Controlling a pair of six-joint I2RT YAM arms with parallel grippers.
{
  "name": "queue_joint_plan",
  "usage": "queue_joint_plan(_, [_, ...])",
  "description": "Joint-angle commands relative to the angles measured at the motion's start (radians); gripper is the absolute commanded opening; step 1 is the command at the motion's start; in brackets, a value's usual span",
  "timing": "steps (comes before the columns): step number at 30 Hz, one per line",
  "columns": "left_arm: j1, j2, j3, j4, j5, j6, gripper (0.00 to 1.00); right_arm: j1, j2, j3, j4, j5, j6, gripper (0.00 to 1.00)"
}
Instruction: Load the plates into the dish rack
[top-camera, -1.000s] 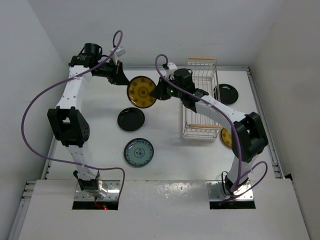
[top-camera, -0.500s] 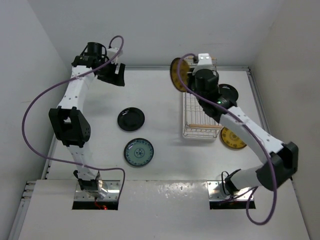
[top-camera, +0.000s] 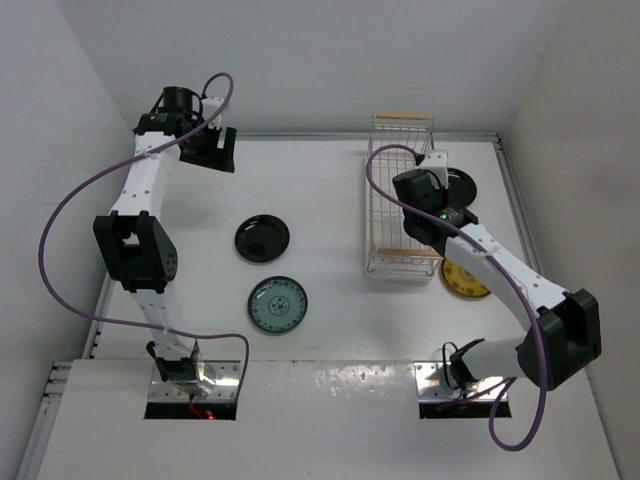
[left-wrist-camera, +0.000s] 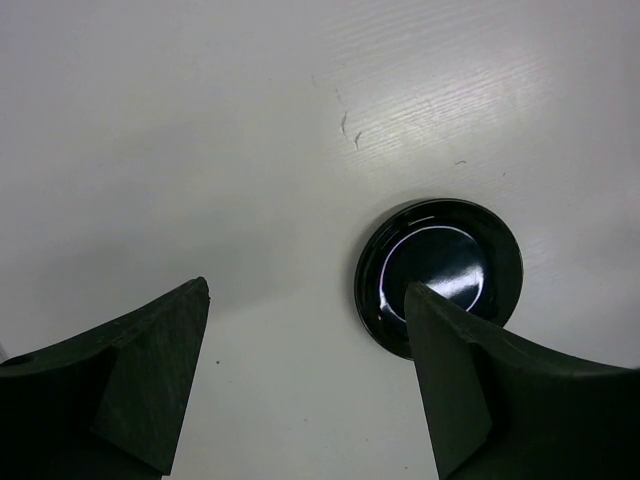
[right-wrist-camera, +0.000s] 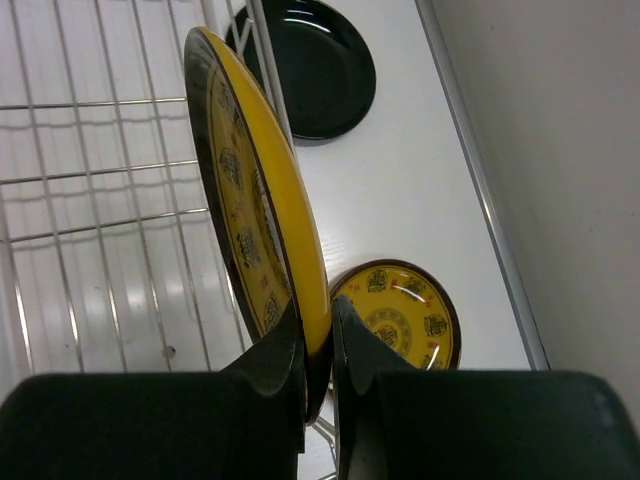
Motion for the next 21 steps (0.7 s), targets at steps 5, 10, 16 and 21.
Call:
queue_joint_plan(5, [0.004,0.002,-0.014,0.016,0.024,-0.011,0.83,-0.023,0.022,-0.039,0.049,0.038,0.045,0.00])
queue_joint_plan(10, [0.004,0.002,-0.014,0.016,0.033,-0.011,0.83,-0.041,0.049,-0.037,0.019,-0.028,0.076,0.00])
queue_joint_plan(16, [0.004,0.011,-0.014,0.016,0.033,-0.011,0.83,-0.046,0.066,-0.037,-0.003,-0.035,0.093,0.00])
queue_joint_plan(21, [0.013,0.020,-0.014,0.016,0.033,-0.011,0.83,-0.046,0.046,-0.031,-0.006,-0.071,0.090,0.00])
